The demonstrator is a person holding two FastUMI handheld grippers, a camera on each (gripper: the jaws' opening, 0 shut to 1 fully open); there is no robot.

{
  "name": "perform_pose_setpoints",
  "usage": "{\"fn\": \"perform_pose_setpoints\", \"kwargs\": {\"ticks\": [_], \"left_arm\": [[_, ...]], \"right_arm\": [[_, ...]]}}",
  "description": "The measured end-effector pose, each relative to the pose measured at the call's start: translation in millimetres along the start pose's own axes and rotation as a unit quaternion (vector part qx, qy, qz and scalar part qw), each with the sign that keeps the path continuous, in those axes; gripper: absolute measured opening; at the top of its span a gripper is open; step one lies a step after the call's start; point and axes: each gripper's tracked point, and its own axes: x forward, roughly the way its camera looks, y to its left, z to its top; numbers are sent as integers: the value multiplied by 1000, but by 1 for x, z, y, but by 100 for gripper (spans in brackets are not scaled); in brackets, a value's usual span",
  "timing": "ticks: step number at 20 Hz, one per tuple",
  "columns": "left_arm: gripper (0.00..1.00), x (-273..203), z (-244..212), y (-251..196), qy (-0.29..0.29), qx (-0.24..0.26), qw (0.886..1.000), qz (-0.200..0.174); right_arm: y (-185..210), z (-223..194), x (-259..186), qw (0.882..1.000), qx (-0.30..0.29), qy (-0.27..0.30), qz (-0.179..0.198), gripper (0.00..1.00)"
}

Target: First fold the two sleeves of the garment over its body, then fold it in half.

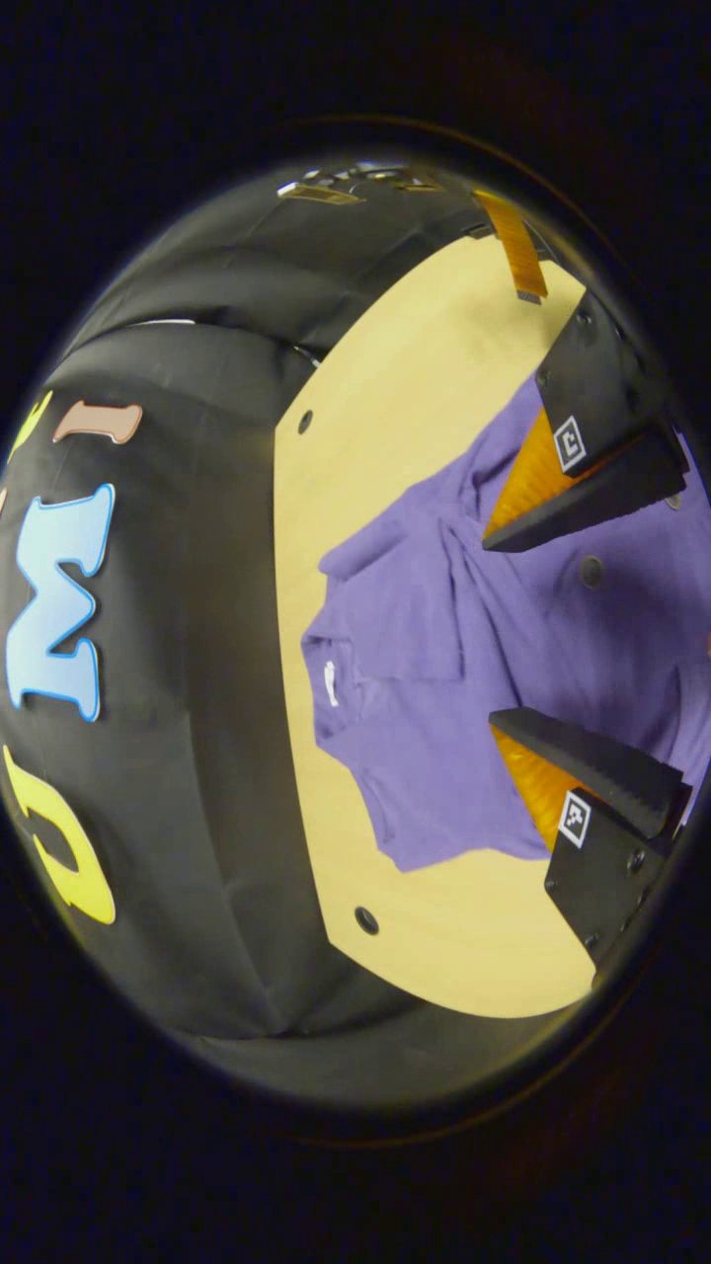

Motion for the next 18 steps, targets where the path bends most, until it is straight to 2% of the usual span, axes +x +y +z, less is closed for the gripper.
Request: {"fn": "perform_pose_setpoints", "kwargs": {"ticks": [8, 14, 18], "left_arm": [[100, -79, -93, 23, 40, -16, 999, 25], [100, -119, -150, 40, 77, -41, 995, 47], [100, -130, -175, 50, 100, -38, 993, 59]], "right_arm": [[1, -64, 14, 994, -75, 69, -39, 89], [-10, -85, 19, 986, -113, 89, -87, 89], [-19, -96, 24, 980, -131, 96, -118, 89]]}}
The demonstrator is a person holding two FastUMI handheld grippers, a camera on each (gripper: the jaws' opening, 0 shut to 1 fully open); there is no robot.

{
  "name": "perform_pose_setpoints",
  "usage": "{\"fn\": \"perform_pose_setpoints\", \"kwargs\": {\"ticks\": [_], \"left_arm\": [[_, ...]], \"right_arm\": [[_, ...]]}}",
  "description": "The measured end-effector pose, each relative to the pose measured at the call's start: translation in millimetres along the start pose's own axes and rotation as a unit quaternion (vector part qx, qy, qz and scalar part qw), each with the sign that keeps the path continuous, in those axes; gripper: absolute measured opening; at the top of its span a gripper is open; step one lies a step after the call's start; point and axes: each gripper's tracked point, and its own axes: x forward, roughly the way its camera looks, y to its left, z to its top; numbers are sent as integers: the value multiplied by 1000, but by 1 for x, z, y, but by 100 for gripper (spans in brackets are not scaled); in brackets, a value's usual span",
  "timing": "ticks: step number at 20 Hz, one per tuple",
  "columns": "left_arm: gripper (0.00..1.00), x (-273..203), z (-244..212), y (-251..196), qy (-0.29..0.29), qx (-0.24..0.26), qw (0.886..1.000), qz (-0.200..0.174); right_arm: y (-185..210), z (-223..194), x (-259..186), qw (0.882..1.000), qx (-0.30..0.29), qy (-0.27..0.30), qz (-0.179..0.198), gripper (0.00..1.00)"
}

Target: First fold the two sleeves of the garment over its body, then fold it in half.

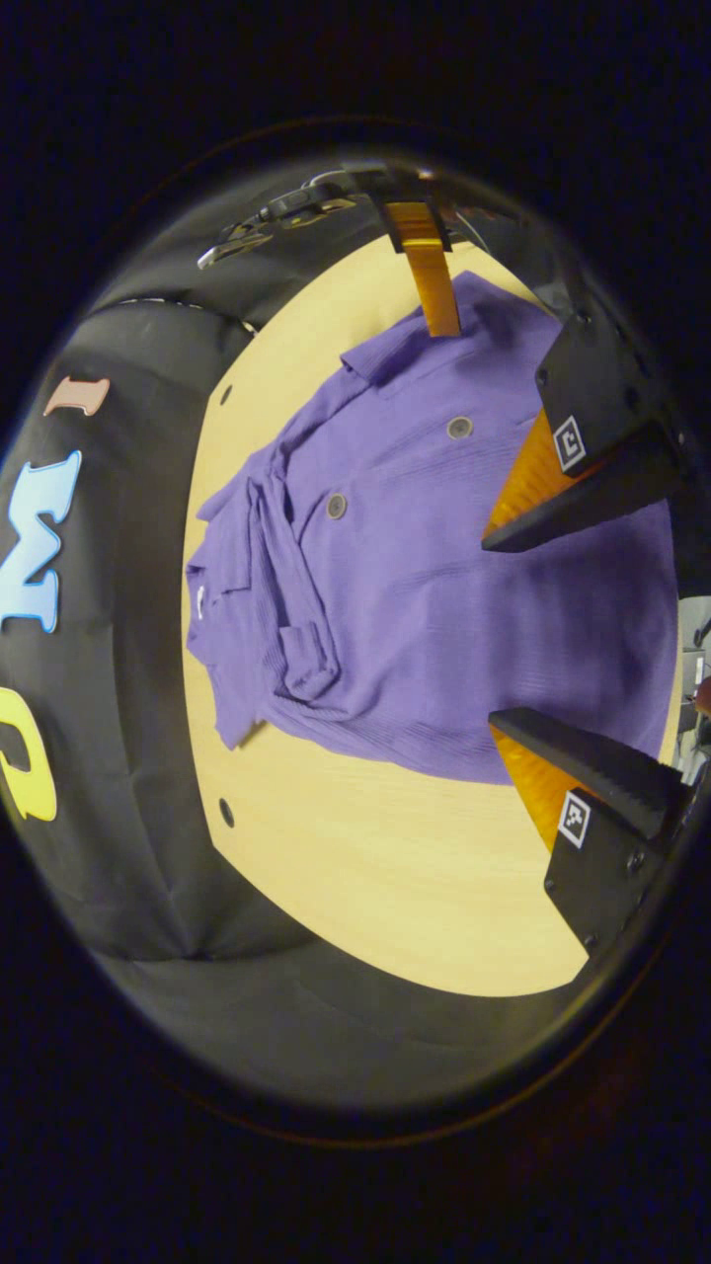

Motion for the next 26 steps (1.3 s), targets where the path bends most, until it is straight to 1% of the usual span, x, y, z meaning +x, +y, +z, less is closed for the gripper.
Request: {"fn": "perform_pose_setpoints", "kwargs": {"ticks": [3, 6, 8, 9, 10, 11, 13, 14, 15, 16, 17, 18, 19, 20, 21, 23, 24, 25, 26], "left_arm": [[100, 4, -13, 3, 15, 5, 1000, 6], [100, 5, -30, 3, 35, 6, 999, 10], [100, 12, -46, -2, 62, -2, 998, 6], [100, 10, -51, -2, 73, -3, 997, 14], [100, 9, -44, -2, 58, 4, 998, 13], [100, 9, -50, -4, 68, 3, 998, 17], [100, 12, -47, -6, 64, -1, 998, 20], [99, 15, -46, -6, 61, -4, 998, 21], [94, 13, -45, -7, 62, -8, 998, 23], [94, 15, -47, -7, 66, -6, 998, 21], [94, 14, -46, -10, 64, -3, 998, 17], [90, 14, -45, -12, 62, 5, 998, 11], [83, 15, -46, -17, 57, 16, 998, 3], [75, 15, -47, -24, 55, 21, 998, -3], [71, 16, -48, -24, 60, 23, 998, -3], [63, 14, -47, -21, 59, 14, 998, -7], [61, 17, -44, -17, 46, -1, 999, 3], [14, 17, -41, -19, 43, -10, 999, 3], [13, 20, -41, -16, 44, -6, 999, 4]], "right_arm": [[-6, -9, 2, 999, -23, 9, -23, 89], [-8, -15, 6, 998, -40, 14, -39, 88], [-15, -23, 9, 996, -57, 26, -59, 89], [-16, -24, 9, 996, -62, 27, -62, 89], [-16, -26, 10, 995, -68, 30, -66, 90], [-16, -27, 11, 994, -77, 32, -72, 93], [-17, -30, 12, 990, -102, 37, -86, 94], [-17, -30, 12, 988, -118, 41, -95, 94], [-16, -31, 12, 986, -128, 43, -99, 94], [-15, -30, 11, 986, -126, 43, -100, 95], [-14, -31, 11, 986, -124, 42, -100, 94], [-12, -30, 9, 986, -125, 41, -100, 94], [-12, -31, 12, 986, -128, 40, -100, 88], [-6, -29, 12, 987, -129, 33, -89, 85], [-2, -27, 15, 988, -125, 23, -82, 71], [-2, -29, 15, 988, -129, 27, -81, 42], [-2, -29, 15, 988, -125, 30, -83, 42], [7, -28, 22, 992, -105, 16, -64, 41], [7, -27, 22, 994, -93, 19, -61, 22]]}}
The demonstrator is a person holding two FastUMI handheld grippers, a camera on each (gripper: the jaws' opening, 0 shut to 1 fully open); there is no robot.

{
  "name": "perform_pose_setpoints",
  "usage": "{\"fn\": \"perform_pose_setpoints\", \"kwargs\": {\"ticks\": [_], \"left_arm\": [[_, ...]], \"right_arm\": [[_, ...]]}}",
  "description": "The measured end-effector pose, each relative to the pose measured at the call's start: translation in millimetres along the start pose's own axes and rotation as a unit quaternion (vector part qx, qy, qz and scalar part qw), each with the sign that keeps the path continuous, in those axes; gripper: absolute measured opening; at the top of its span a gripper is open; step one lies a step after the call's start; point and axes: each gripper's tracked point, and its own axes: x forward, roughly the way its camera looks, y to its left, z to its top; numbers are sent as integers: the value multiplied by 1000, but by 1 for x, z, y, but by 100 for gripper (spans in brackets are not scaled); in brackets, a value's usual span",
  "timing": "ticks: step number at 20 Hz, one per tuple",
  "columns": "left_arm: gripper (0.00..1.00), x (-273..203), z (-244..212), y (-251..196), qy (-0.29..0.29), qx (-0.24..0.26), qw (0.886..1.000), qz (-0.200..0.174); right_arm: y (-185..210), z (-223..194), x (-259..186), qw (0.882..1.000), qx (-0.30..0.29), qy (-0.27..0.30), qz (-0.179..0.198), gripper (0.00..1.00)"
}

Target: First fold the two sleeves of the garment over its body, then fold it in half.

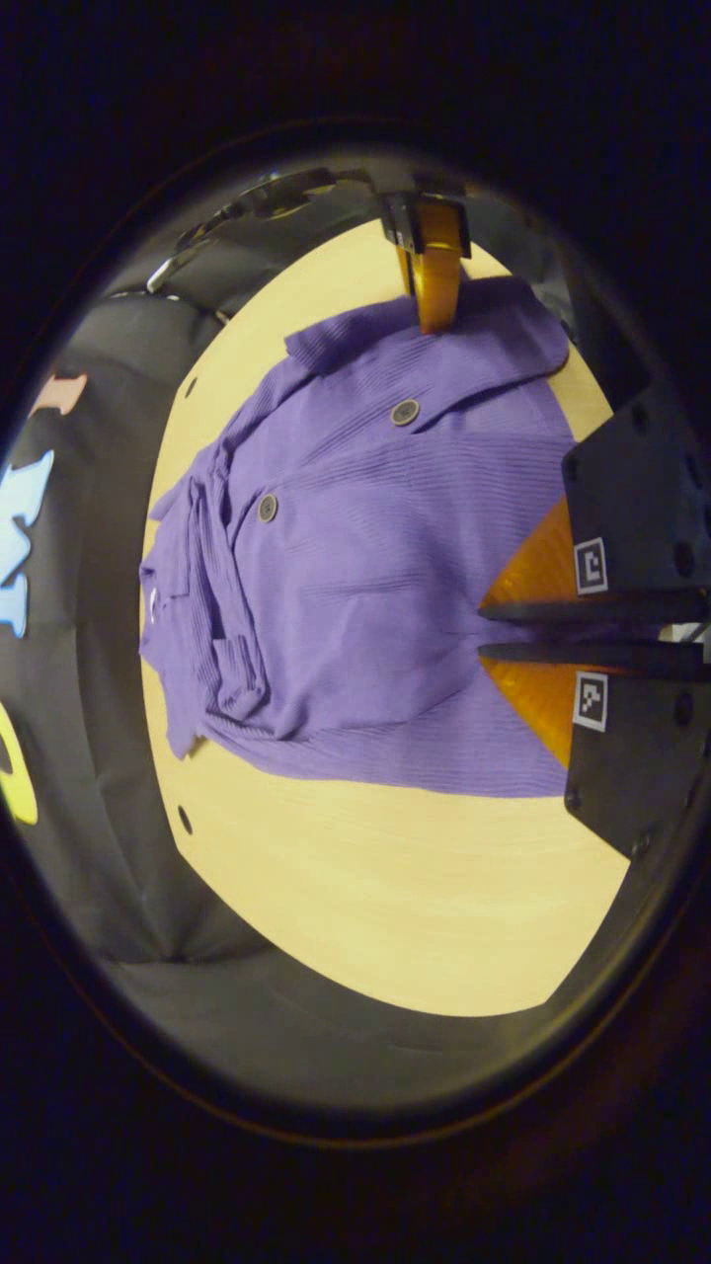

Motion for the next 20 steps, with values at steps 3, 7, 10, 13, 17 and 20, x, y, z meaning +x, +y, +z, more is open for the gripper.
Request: {"fn": "perform_pose_setpoints", "kwargs": {"ticks": [3, 7, 10, 13, 17, 20], "left_arm": [[7, -1, 2, 0, -5, 3, 1000, 8], [7, -4, 13, 3, -16, -22, 1000, 1], [7, -12, 32, 2, -31, -25, 999, -1], [7, -15, 62, 6, -52, -38, 998, -2], [7, -14, 109, 15, -82, -56, 995, -2], [7, -11, 141, 23, -102, -62, 993, -1]], "right_arm": [[-1, 1, -4, 1000, -2, -2, 2, 3], [2, 18, -14, 999, 18, -31, 16, 1], [9, 53, -30, 996, 16, -79, 25, 1], [15, 86, -40, 993, 24, -111, 35, 1], [20, 137, -40, 987, 43, -146, 48, 1], [19, 175, -42, 983, 46, -172, 52, 1]]}}
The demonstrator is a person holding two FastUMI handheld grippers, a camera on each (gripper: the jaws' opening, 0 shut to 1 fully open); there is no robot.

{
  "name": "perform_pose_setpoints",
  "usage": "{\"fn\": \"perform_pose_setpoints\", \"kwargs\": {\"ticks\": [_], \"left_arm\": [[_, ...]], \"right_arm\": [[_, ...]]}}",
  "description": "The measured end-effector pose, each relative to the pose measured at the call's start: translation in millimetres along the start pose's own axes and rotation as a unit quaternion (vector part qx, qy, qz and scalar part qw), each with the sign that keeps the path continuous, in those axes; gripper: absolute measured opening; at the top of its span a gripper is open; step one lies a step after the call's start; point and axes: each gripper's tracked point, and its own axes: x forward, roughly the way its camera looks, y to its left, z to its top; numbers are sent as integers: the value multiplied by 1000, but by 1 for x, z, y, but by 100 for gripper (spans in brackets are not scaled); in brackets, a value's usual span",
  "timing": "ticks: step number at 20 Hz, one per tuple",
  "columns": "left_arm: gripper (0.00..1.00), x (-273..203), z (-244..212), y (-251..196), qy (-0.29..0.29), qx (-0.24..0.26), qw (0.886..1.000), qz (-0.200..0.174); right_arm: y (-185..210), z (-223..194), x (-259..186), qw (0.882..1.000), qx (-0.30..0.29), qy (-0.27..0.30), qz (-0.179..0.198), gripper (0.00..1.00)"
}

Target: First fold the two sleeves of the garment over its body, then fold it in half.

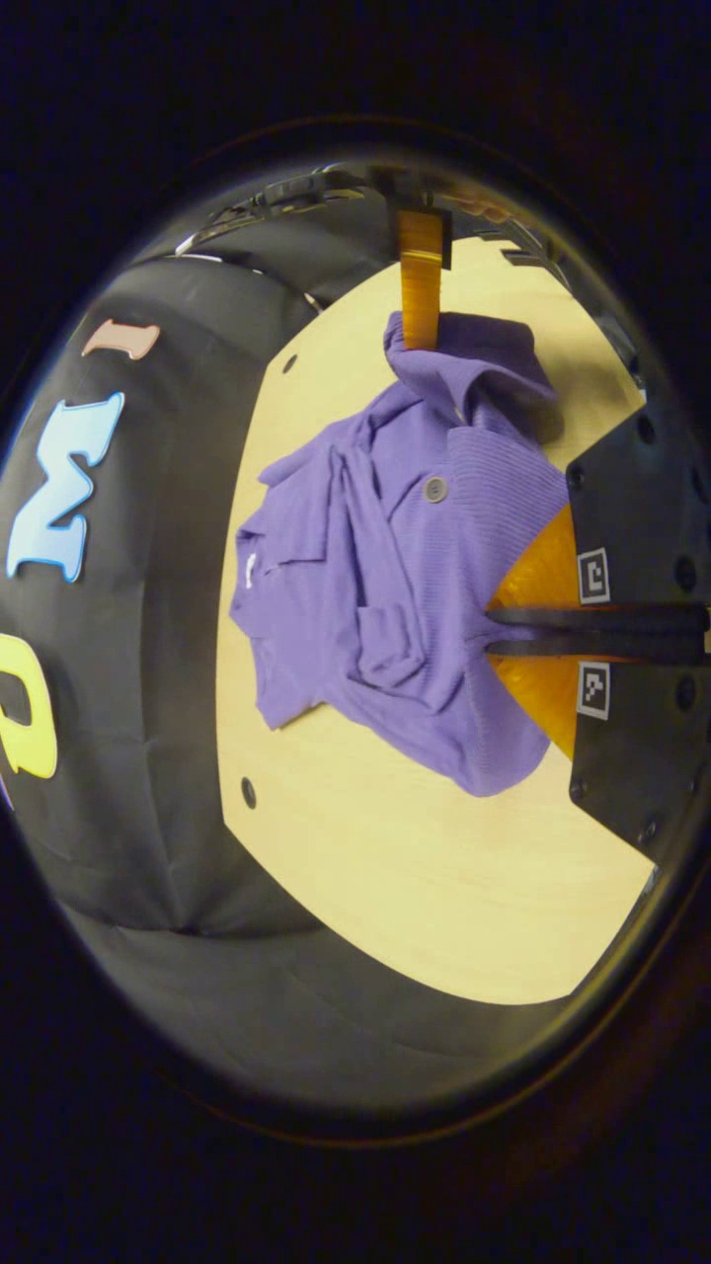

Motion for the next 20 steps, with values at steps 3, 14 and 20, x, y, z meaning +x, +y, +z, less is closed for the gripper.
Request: {"fn": "perform_pose_setpoints", "kwargs": {"ticks": [3, 14, 20], "left_arm": [[7, 14, 32, 3, -16, -6, 1000, 0], [7, 88, 146, 4, -65, -20, 998, -9], [7, 129, 200, 4, -90, -16, 996, -10]], "right_arm": [[0, 34, 11, 1000, -2, -23, 4, 1], [0, 143, 71, 997, 14, -80, 14, 1], [3, 197, 104, 993, 29, -109, 19, 1]]}}
